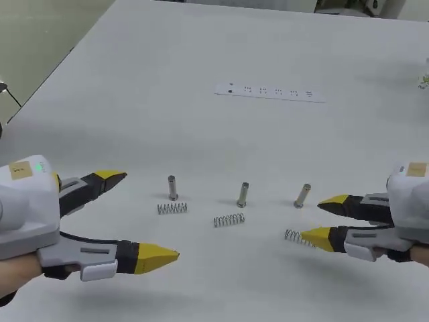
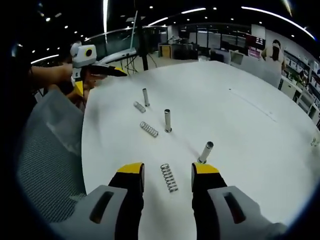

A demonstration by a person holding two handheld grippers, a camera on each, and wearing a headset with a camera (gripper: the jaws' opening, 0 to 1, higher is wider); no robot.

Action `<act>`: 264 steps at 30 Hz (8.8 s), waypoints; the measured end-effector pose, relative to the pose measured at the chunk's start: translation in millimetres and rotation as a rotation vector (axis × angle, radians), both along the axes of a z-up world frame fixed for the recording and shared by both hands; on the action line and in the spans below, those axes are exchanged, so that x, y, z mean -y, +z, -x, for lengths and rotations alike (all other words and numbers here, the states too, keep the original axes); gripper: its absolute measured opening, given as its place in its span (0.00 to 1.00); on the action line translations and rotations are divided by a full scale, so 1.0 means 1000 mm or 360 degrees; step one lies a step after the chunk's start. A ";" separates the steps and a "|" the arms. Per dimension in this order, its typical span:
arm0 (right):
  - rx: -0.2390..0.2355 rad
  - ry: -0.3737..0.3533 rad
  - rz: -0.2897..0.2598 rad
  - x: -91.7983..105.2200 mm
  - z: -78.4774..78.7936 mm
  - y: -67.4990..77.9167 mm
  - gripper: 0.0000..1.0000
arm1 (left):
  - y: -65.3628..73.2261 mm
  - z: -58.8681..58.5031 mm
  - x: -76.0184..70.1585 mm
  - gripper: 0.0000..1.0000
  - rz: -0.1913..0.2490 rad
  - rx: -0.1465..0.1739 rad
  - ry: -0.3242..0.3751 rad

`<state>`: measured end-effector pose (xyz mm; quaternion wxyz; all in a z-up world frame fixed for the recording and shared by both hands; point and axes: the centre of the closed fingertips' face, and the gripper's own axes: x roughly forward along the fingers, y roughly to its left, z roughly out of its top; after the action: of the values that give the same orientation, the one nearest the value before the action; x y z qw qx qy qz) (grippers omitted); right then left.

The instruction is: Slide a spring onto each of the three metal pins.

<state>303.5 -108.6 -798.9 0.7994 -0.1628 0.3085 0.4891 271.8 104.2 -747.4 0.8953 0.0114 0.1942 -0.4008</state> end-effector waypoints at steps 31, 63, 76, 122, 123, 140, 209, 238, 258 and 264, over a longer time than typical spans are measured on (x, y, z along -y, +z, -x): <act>-0.0024 0.0276 0.0371 0.008 0.003 -0.051 0.13 | -0.005 0.012 0.002 0.98 -0.0024 -0.0022 -0.0011; 0.0182 0.0664 0.0354 -0.038 0.025 -0.006 0.08 | -0.006 0.023 0.052 0.93 -0.0025 -0.0059 -0.0319; 0.0165 0.0744 0.0303 -0.053 0.039 0.007 0.08 | -0.009 0.019 0.087 0.79 0.0034 -0.0095 -0.0497; 0.0249 0.0877 0.0268 -0.068 0.054 0.031 0.08 | -0.010 0.015 0.145 0.05 0.0101 0.0018 -0.0751; 0.0251 0.0875 0.0267 -0.068 0.053 0.031 0.08 | -0.010 0.015 0.146 0.04 0.0095 0.0026 -0.0749; 0.0223 0.0853 0.0197 -0.072 0.057 0.033 0.09 | -0.009 0.021 0.142 0.02 0.0092 -0.0005 -0.0793; 0.0285 0.0922 -0.0053 -0.102 0.073 0.069 0.07 | -0.022 0.032 0.149 0.03 -0.0004 0.0008 -0.0850; 0.0317 0.0898 -0.0026 -0.104 0.066 0.070 0.07 | -0.017 0.019 0.125 0.23 0.0063 -0.0027 -0.0672; 0.0372 0.0863 0.0005 -0.100 0.056 0.070 0.07 | -0.014 0.008 0.085 0.57 0.0031 -0.0025 -0.0451; 0.0382 0.0853 0.0022 -0.097 0.052 0.069 0.07 | -0.016 0.007 0.070 0.66 -0.0001 -0.0035 -0.0388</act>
<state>251.6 -11.2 -729.7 0.6714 -0.3007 0.1611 0.6579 264.5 34.5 -763.6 0.8377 0.0307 0.2014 -0.5068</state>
